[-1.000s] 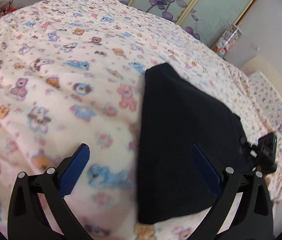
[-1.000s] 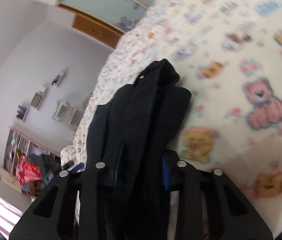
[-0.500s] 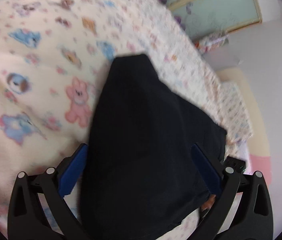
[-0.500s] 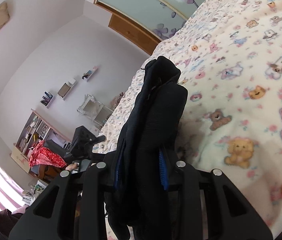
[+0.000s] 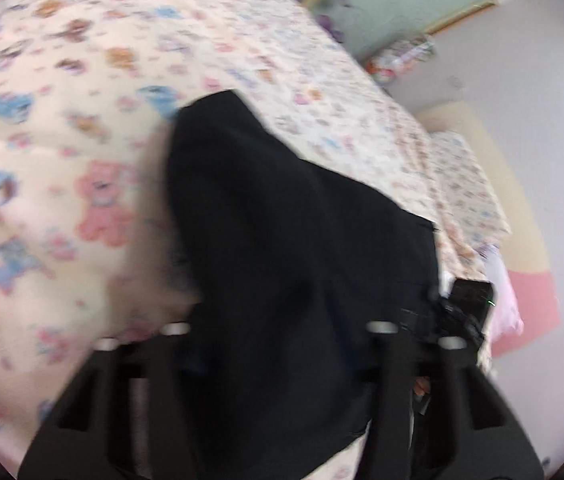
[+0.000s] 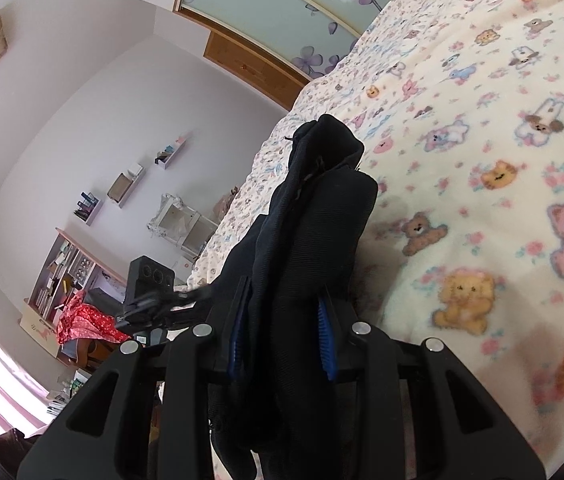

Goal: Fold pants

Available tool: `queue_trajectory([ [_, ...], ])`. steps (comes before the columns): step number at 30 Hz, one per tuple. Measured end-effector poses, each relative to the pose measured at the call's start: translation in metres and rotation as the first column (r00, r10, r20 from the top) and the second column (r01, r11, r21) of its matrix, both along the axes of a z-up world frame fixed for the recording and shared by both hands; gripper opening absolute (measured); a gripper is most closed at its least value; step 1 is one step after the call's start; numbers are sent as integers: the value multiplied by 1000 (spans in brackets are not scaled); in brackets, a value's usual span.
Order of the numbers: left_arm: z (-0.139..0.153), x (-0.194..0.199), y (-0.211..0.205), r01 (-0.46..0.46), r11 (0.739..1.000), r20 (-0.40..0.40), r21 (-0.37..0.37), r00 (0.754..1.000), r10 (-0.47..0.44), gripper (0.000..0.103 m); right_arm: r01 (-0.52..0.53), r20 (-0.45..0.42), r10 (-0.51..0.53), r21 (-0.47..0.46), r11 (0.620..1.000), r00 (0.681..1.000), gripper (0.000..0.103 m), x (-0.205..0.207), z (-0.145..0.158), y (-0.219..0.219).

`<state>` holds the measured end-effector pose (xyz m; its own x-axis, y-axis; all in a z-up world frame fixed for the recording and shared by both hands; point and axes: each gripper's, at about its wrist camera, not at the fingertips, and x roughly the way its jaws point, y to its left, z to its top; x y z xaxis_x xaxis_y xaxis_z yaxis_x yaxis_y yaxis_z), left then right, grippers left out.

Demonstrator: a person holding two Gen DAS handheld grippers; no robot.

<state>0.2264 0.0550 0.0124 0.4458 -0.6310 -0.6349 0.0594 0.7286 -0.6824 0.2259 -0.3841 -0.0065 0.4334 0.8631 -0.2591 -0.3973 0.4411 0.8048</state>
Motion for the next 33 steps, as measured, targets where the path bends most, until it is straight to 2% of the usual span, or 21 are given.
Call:
queue_trajectory([
  [2,-3,1,7,-36,999,-18,3,999,36,18,2,2,-2,-1,1000,1000,32,-1,0,0],
  [5,0,-4,1,-60,996,3,61,998,59,11,9,13,-9,-1,1000,1000,31,-2,0,1],
  [8,7,-10,-6,-88,989,49,115,995,83,9,20,24,-20,15,1000,1000,30,-4,0,-1],
  [12,23,-24,-5,-119,988,106,95,988,109,9,33,51,-35,38,999,998,28,-9,7,-1],
  [14,34,-29,-7,-112,989,135,93,986,99,9,31,56,-35,71,997,998,28,-13,16,1],
  [16,49,-31,-10,-109,990,169,91,981,93,9,20,78,-25,64,998,997,27,-14,29,7],
  [22,75,-13,-13,-170,982,255,84,956,144,9,79,86,-84,68,995,993,26,9,45,4],
  [25,74,5,-27,-182,976,286,120,948,141,9,145,83,-151,75,987,985,26,25,41,-6],
  [27,59,21,-34,-190,974,256,122,954,154,10,197,60,-202,73,978,978,26,36,30,-14],
  [28,46,28,-36,-202,971,229,132,959,168,10,230,21,-232,58,971,972,26,44,16,-18],
  [30,21,39,-37,-253,946,179,204,959,218,18,272,-46,-272,-2,962,961,27,53,-7,-20],
  [32,1,43,-35,-307,905,158,295,949,271,61,305,-127,-309,-49,951,943,31,60,-30,-25],
  [33,-3,40,-36,-322,890,175,322,944,279,67,302,-143,-305,-42,952,942,32,61,-32,-27],
])
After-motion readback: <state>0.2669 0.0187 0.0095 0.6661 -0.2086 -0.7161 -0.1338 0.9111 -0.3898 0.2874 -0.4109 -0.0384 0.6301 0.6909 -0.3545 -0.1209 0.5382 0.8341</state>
